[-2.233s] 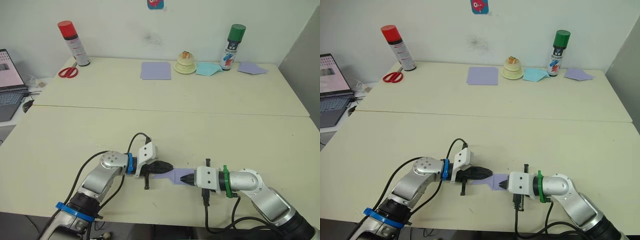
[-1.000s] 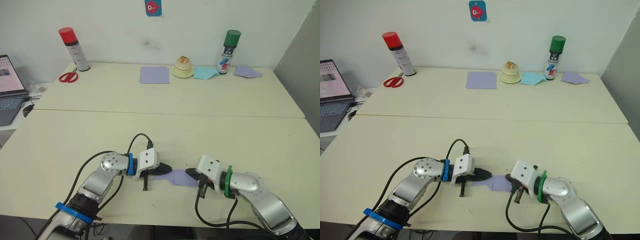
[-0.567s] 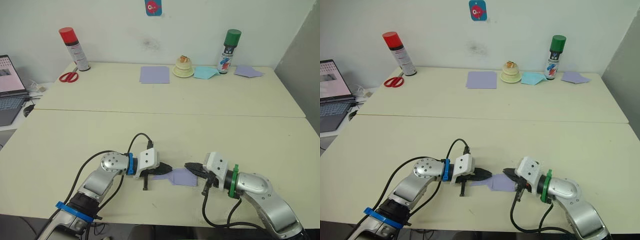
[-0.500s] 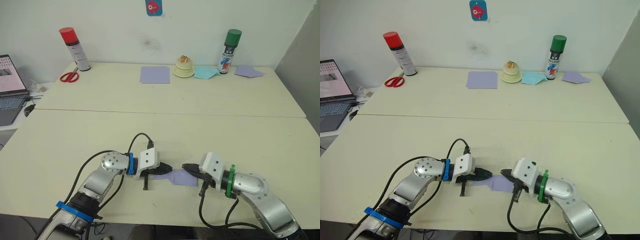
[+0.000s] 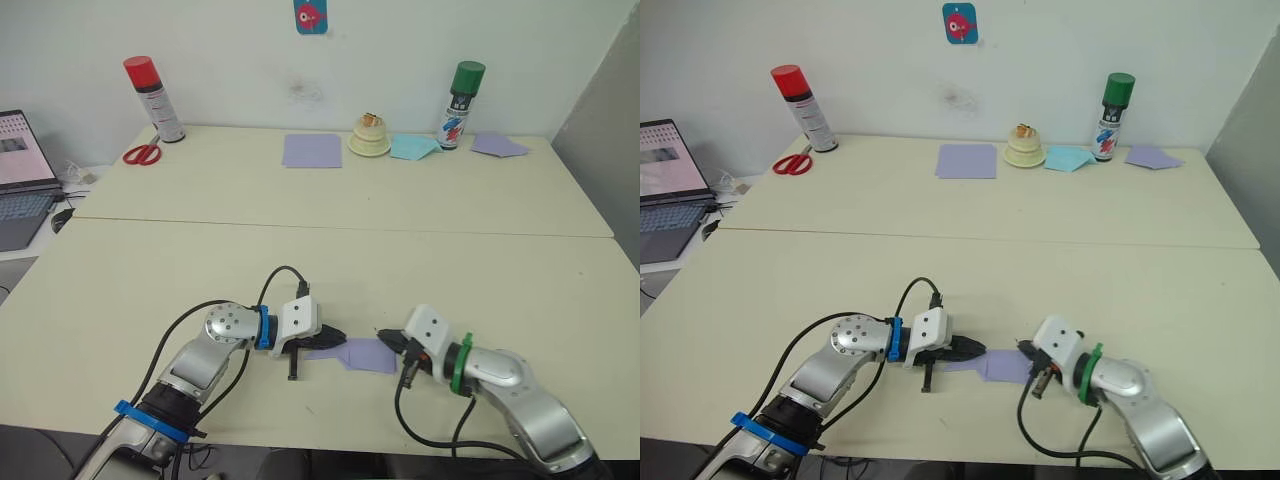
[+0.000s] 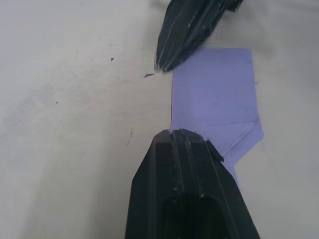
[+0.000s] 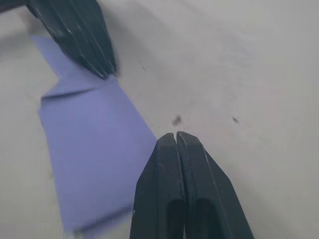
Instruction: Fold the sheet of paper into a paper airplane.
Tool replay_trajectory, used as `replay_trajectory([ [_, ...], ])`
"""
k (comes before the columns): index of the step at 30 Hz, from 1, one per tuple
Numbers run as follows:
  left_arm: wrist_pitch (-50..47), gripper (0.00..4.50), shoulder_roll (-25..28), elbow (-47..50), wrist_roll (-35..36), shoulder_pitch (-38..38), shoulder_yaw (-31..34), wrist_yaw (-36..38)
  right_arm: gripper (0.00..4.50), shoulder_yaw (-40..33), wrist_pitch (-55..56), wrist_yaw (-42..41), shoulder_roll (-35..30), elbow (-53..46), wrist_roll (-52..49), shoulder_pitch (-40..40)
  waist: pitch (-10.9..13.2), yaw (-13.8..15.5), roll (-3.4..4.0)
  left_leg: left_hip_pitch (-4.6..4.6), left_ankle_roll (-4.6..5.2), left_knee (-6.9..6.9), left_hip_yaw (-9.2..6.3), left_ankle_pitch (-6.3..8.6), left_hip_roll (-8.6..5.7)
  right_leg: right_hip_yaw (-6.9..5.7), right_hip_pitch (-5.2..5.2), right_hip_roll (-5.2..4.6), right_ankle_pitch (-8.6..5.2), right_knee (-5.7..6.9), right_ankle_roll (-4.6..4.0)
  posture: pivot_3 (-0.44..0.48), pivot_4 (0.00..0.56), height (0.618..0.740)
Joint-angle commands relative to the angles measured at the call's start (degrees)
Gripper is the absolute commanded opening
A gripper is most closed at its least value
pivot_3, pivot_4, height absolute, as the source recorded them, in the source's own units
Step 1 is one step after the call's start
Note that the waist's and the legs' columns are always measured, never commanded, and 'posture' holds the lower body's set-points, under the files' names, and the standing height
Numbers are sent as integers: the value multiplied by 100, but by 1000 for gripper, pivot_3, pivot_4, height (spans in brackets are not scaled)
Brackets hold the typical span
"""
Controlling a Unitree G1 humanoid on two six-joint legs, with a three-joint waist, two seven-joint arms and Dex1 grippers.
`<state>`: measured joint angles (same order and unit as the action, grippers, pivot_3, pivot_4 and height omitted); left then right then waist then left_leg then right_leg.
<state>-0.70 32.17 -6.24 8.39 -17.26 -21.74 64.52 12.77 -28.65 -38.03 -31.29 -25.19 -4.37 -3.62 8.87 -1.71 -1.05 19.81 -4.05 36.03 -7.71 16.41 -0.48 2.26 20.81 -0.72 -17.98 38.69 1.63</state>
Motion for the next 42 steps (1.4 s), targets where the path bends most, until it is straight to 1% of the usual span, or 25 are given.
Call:
replay_trajectory([
  [1,-183,0,164,-487,-442,210,-193,7,47,-184,232,-18,5,98,-144,-204,-1,0,-2,0,0,-1,-1,0,1,-2,0,1,0,0,0,0,150,740],
  [4,-182,0,144,-491,-438,168,-191,2,47,-430,1131,-95,291,-126,-493,-108,14,-3,7,1,0,-1,-2,0,2,-4,0,1,0,1,0,0,150,740],
  [5,-191,0,131,-459,-437,154,-191,-1,47,-479,1262,-158,311,-198,-566,-82,20,-6,18,3,0,-1,1,0,2,-2,3,1,0,1,0,0,150,740],
  [8,-253,0,94,-329,-418,123,-184,-7,47,-438,1626,-390,208,-239,-584,-39,25,-8,25,3,0,0,9,0,-3,6,4,0,1,1,2,0,150,740],
  [13,-338,0,61,-159,-368,51,-172,-23,47,-112,1792,-808,-85,-175,-504,-62,29,-5,21,7,0,0,4,0,-2,0,6,1,1,-2,2,0,150,740],
  [19,-408,0,10,42,-317,-52,-170,-5,47,335,1693,-1013,-427,40,-112,-59,39,3,12,12,0,0,6,0,-3,2,9,0,0,-3,1,0,150,740],
  [25,-422,0,-132,140,-309,-291,-231,60,47,674,1326,-899,-385,441,246,225,45,12,6,14,0,2,5,0,-6,1,9,0,1,-3,2,0,150,740],
  [29,-398,0,-273,16,-425,-419,-290,55,47,824,735,-938,-403,469,248,372,46,11,2,13,0,2,4,0,-5,1,9,0,1,-4,2,0,150,740],
  [31,-393,0,-293,-39,-486,-432,-323,71,47,867,629,-948,-433,437,254,400,45,10,0,13,0,2,3,0,-5,-1,9,0,1,-4,2,0,150,740],
  [37,-312,0,-183,-203,-650,-356,-422,237,47,969,311,-878,-467,348,306,420,43,6,-2,9,0,2,3,0,-3,0,6,1,1,-3,2,0,150,740],
  [42,-171,0,6,-456,-689,-221,-345,222,47,1029,104,-783,-470,272,314,430,34,3,-6,7,0,1,1,0,1,-2,5,2,1,-3,2,0,150,740],
])
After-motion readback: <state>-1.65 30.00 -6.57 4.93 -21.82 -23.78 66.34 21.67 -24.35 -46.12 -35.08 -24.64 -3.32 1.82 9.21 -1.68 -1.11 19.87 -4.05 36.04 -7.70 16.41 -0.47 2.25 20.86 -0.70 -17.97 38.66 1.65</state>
